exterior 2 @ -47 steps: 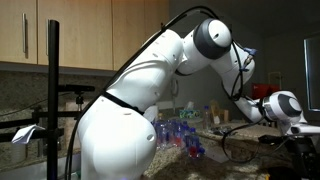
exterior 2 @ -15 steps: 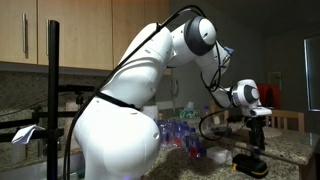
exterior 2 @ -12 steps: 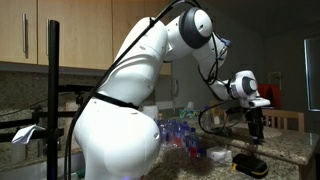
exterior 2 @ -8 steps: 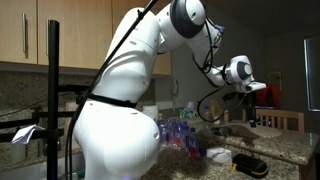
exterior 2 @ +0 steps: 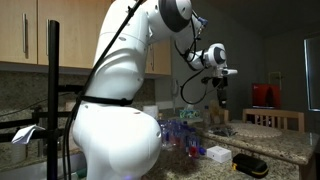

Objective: Put the cable on the lower counter on the upper counter and then put the case on the upper counter on the lower counter

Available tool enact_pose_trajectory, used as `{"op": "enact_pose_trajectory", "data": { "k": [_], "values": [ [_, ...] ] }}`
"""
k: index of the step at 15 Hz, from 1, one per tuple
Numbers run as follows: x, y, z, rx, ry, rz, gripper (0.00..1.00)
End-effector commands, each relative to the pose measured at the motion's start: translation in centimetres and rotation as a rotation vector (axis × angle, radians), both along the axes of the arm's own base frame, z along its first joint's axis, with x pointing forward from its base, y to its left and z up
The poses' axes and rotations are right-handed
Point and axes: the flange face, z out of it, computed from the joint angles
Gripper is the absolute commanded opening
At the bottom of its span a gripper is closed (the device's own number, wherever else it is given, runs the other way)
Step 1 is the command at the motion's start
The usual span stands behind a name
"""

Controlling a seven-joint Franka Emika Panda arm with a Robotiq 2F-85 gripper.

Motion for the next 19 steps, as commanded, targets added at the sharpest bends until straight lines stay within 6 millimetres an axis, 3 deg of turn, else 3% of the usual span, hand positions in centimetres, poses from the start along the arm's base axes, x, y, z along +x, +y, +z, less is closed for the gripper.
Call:
{"op": "enact_pose_trajectory", "data": {
  "k": [1, 4, 13, 14, 19],
  "values": [
    [-0.5, 0.7, 1.4, 0.000, 0.043, 0.196, 1.00],
    [0.0, -0.3, 1.9, -0.022, 0.052, 0.358, 1.00],
    [3.7, -6.9, 3.6, -0.066, 0.008, 0.837, 1.00],
    [3.0, -6.0, 3.3, -0.074, 0.007, 0.742, 1.00],
    [3.8, -6.7, 3.3, -0.083, 0.001, 0.803, 1.00]
  ]
}}
